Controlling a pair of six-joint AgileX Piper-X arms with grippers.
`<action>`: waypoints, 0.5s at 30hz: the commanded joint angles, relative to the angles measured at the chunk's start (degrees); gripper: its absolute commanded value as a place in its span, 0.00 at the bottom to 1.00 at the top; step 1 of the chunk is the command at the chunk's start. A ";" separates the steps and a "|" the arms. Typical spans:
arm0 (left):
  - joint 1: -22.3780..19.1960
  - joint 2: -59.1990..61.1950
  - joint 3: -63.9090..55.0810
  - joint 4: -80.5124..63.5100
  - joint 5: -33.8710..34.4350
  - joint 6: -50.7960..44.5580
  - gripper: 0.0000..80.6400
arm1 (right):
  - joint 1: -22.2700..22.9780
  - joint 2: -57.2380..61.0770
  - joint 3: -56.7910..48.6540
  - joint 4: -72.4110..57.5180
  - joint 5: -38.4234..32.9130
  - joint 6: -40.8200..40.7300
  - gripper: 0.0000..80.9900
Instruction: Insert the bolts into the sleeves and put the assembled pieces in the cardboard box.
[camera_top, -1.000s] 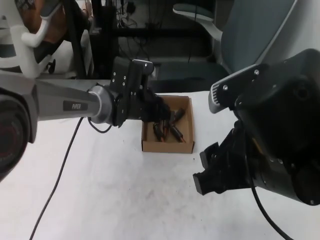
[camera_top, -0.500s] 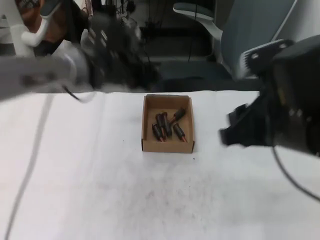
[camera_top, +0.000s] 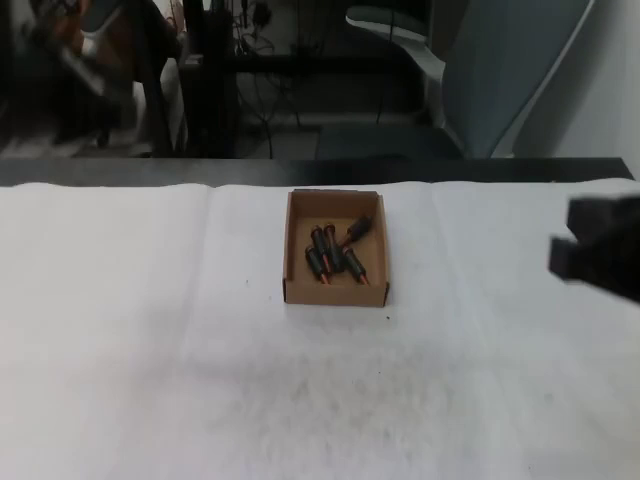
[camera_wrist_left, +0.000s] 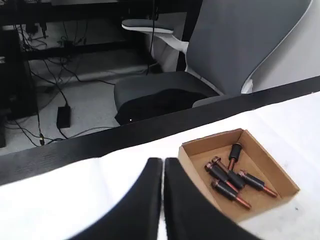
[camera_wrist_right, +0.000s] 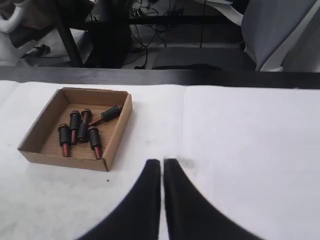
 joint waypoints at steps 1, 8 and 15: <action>0.14 -8.86 7.58 -1.83 -2.04 0.02 0.02 | 0.86 -5.70 3.45 1.17 0.40 4.09 0.00; 0.14 -25.75 22.60 -2.00 -4.48 -9.59 0.02 | 0.92 -12.33 11.91 2.66 0.19 5.28 0.00; 0.07 -29.96 34.00 -2.45 -5.19 -12.21 0.02 | 0.92 -8.71 24.20 -5.89 -1.26 6.71 0.00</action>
